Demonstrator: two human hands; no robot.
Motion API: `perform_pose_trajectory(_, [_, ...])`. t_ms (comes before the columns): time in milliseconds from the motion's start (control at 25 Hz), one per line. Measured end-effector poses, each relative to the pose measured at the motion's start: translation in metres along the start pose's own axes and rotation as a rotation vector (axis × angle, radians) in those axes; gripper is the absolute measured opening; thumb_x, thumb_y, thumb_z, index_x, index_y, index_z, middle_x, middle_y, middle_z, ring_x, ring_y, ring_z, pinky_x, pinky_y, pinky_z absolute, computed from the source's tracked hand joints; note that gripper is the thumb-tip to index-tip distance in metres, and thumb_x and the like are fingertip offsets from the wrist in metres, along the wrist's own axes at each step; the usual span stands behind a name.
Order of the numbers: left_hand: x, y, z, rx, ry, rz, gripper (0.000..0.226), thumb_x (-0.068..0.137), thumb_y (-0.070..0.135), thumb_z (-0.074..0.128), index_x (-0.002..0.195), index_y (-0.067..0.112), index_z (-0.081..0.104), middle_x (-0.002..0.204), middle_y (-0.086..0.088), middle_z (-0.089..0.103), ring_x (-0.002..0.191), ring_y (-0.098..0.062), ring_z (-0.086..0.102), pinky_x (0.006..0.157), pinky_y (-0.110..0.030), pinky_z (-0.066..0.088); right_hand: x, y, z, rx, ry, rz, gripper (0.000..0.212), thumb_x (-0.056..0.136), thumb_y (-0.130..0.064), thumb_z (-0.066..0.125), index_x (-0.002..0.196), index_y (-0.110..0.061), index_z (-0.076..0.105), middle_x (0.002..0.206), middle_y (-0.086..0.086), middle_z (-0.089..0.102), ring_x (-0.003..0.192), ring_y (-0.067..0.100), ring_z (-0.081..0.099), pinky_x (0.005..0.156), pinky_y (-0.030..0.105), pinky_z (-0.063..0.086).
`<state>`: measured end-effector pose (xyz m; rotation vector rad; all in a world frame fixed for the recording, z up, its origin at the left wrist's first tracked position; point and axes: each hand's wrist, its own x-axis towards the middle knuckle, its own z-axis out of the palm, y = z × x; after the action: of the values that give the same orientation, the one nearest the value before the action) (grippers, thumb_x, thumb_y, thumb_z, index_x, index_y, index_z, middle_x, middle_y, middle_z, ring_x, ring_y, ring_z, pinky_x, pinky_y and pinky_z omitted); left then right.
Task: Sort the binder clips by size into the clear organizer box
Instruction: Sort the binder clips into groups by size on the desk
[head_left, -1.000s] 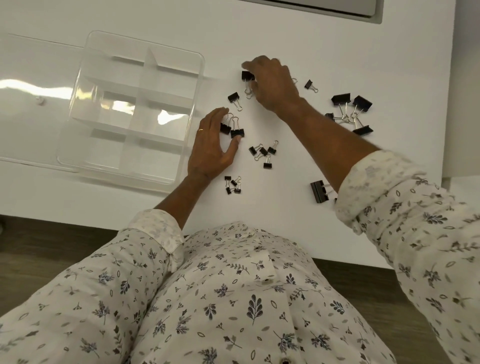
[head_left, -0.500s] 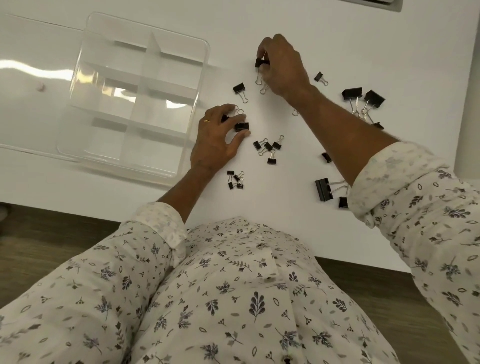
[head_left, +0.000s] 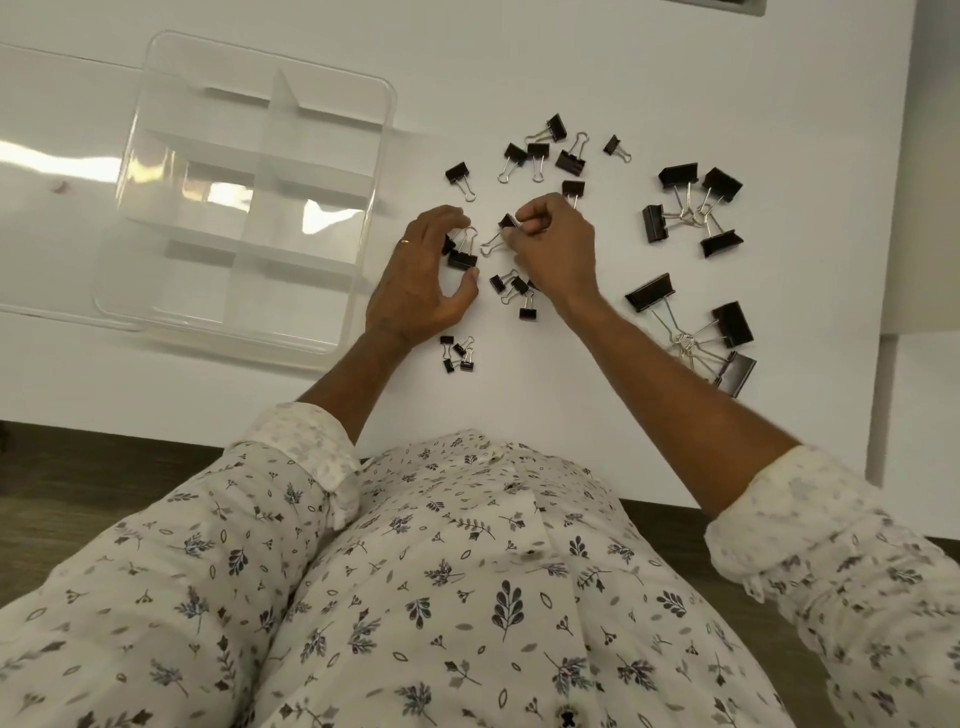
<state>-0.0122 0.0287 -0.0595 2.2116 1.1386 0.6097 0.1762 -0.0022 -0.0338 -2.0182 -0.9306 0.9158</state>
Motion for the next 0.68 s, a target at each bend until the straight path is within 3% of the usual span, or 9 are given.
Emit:
perform_pose_trajectory(120, [0.0, 0.001, -0.001, 0.097, -0.044, 0.054, 0.057, 0.094, 0.039, 0.064, 0.145, 0.02, 0.049, 0.148, -0.003, 0.05, 0.138, -0.017, 0.045, 0.115, -0.029, 0.038, -0.007, -0.006, 0.002, -0.119, 0.033, -0.038, 0.027, 0.082, -0.037, 0.08, 0.098, -0.023, 0.064, 0.08, -0.01, 0.068, 0.078, 0.006, 0.067, 0.074, 0.029, 0.056])
perform_pose_trajectory(240, [0.002, -0.001, 0.002, 0.183, -0.038, 0.144, 0.047, 0.1, 0.046, 0.059, 0.141, 0.024, 0.058, 0.146, -0.004, 0.052, 0.134, -0.021, 0.049, 0.114, -0.032, 0.039, 0.001, -0.011, -0.009, -0.209, 0.084, -0.131, 0.021, 0.086, -0.038, 0.075, 0.098, -0.024, 0.065, 0.085, -0.014, 0.066, 0.078, 0.005, 0.065, 0.072, 0.024, 0.053])
perform_pose_trajectory(400, [0.002, -0.008, 0.009, 0.157, 0.011, 0.149, 0.03, 0.102, 0.037, 0.059, 0.122, 0.018, 0.071, 0.139, -0.008, 0.057, 0.129, -0.024, 0.052, 0.109, -0.036, 0.044, 0.041, -0.009, -0.041, -0.46, 0.265, -0.331, 0.016, 0.093, -0.026, 0.062, 0.107, -0.021, 0.068, 0.106, -0.001, 0.065, 0.096, 0.02, 0.064, 0.082, 0.038, 0.054])
perform_pose_trajectory(520, [0.0, -0.008, 0.01, 0.127, 0.016, 0.145, 0.027, 0.101, 0.035, 0.061, 0.115, 0.015, 0.07, 0.136, -0.007, 0.058, 0.128, -0.024, 0.053, 0.108, -0.036, 0.045, 0.066, -0.011, -0.057, -0.652, 0.11, -0.291, 0.021, 0.095, -0.025, 0.062, 0.113, -0.022, 0.071, 0.118, 0.005, 0.063, 0.11, 0.025, 0.061, 0.085, 0.035, 0.05])
perform_pose_trajectory(680, [0.002, -0.002, 0.005, 0.039, 0.031, 0.053, 0.044, 0.096, 0.039, 0.065, 0.13, 0.012, 0.057, 0.14, -0.004, 0.055, 0.132, -0.022, 0.051, 0.117, -0.039, 0.038, 0.078, -0.019, -0.056, -0.721, 0.075, -0.246, 0.018, 0.087, -0.032, 0.07, 0.099, -0.018, 0.07, 0.111, 0.005, 0.064, 0.101, 0.024, 0.063, 0.076, 0.033, 0.047])
